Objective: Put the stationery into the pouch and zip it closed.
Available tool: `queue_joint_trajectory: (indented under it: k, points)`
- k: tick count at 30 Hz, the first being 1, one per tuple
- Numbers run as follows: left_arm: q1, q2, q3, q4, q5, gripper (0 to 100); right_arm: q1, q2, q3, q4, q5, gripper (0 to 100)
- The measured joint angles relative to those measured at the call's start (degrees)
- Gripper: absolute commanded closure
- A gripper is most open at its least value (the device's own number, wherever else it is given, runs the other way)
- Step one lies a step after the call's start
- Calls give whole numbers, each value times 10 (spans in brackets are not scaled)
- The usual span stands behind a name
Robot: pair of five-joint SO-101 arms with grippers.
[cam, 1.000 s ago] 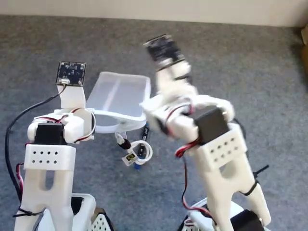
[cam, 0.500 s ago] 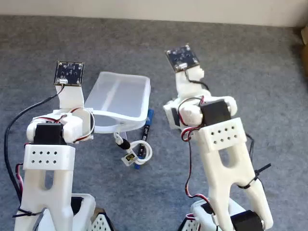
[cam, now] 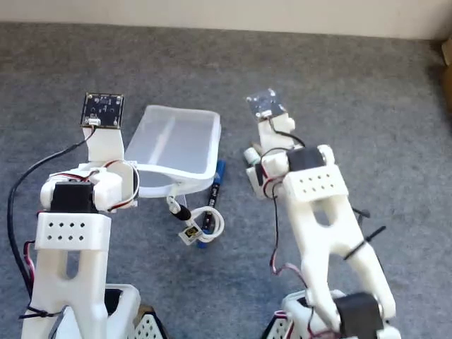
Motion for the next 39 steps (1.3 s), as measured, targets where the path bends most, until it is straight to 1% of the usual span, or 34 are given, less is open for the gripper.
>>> queue_joint_trajectory:
  k: [3, 8, 25, 30, 32, 34, 37, 38, 39]
  points:
    - [0, 0, 0, 0, 0, 993, 12, 61, 0, -4, 13, 800]
    - [0, 0, 0, 0, 0, 993, 11, 142, -30, -6, 28, 800]
    - [0, -1, 1, 0, 0, 993, 16, 336, -180, -7, 31, 800]
    - [0, -1, 1, 0, 0, 993, 37, 389, -214, -7, 31, 801]
    - [0, -1, 1, 0, 0, 993, 46, 402, -222, -7, 32, 825]
    - [0, -1, 1, 0, 0, 993, 50, 411, -227, -6, 35, 881]
    - [0, -1, 1, 0, 0, 993, 54, 411, -229, -6, 68, 972]
    - [0, -1, 1, 0, 0, 993, 58, 411, -229, -7, 78, 995]
    - [0, -1, 1, 0, 0, 993, 61, 411, -229, -11, 87, 995]
